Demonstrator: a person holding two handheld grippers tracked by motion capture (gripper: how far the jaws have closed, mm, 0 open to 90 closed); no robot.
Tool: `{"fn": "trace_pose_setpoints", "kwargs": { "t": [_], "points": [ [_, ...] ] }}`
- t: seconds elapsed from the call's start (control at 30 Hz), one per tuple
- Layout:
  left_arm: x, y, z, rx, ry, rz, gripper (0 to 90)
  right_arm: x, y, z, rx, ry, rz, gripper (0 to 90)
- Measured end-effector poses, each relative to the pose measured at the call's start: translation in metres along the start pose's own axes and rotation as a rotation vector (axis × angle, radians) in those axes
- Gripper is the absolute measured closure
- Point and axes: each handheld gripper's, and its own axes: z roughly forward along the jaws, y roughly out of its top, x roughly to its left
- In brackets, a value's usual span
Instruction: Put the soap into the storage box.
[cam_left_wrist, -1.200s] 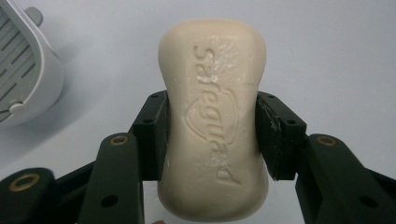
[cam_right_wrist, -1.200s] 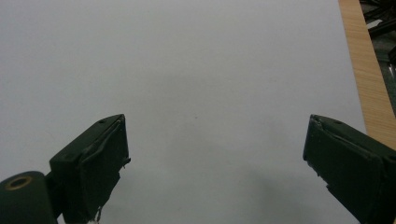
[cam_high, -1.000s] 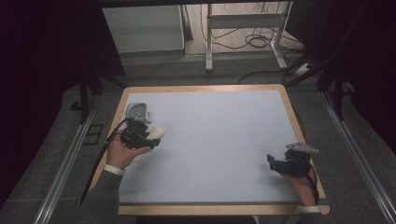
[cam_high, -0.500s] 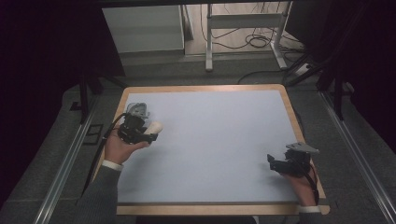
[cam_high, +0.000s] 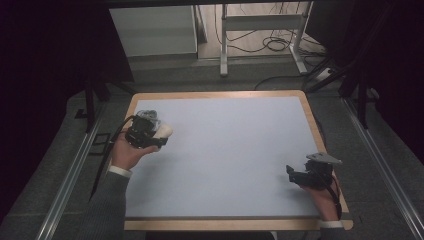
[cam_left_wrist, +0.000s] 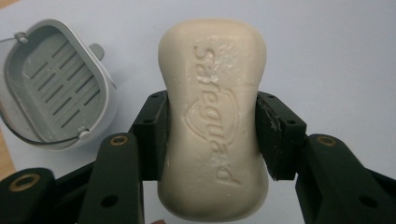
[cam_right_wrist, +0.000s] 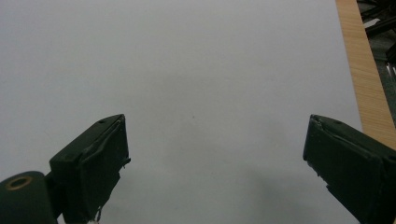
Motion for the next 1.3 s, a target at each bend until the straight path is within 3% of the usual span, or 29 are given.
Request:
{"fn": "trace_pose_setpoints", "kwargs": {
  "t": [0.53, 0.9, 1.3],
  "points": [
    [0.024, 0.015, -0.001, -0.008, 0.037, -0.041, 49.4, 0.001, 0.002, -0.002, -0.010, 0.001, -0.003, 6.6],
    [0.051, 0.024, 0.015, 0.018, 0.076, -0.105, 49.4, 0.000, 0.001, -0.001, -0.008, -0.001, -0.005, 6.6],
    [0.067, 0.031, 0.030, 0.049, 0.091, -0.143, 49.4, -0.001, 0.001, -0.001, -0.006, -0.004, -0.001, 6.6]
  ]
}}
